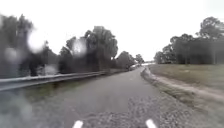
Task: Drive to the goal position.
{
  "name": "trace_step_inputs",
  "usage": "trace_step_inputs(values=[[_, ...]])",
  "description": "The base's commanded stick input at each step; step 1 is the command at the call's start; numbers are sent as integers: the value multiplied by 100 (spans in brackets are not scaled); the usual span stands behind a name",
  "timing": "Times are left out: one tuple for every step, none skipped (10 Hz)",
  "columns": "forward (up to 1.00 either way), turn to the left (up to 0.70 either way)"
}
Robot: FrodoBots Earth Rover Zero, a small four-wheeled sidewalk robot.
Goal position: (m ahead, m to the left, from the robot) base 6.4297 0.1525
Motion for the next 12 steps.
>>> trace_step_inputs(values=[[99,0],[99,0],[99,0],[98,0],[99,0],[98,0],[98,0],[98,0],[98,0],[98,0],[99,-1],[98,-13]])
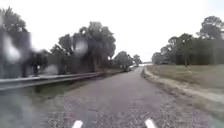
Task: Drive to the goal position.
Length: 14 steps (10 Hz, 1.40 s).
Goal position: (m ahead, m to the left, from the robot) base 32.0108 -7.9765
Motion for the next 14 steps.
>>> trace_step_inputs(values=[[98,-30],[98,-30],[99,0],[99,0],[99,-21],[99,-39],[99,-4],[98,0],[98,0],[98,0],[99,0],[99,0],[99,0],[98,0]])
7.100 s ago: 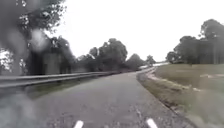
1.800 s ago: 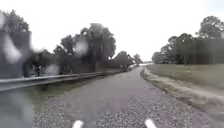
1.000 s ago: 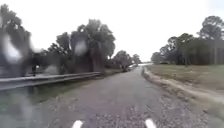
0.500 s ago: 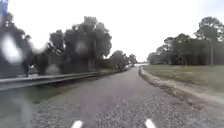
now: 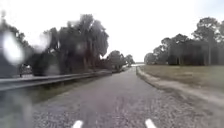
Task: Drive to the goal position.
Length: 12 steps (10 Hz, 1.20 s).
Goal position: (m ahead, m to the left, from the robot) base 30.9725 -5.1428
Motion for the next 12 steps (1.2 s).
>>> trace_step_inputs(values=[[98,-10],[98,-34],[98,-19],[98,0],[98,0],[98,0],[99,0],[98,0],[98,0],[98,0],[98,0],[98,0]])
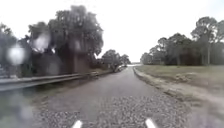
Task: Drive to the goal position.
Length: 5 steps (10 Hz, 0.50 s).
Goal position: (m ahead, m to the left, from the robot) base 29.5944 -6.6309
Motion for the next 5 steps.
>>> trace_step_inputs(values=[[98,-23],[98,-39],[98,-4],[98,0],[98,0]])
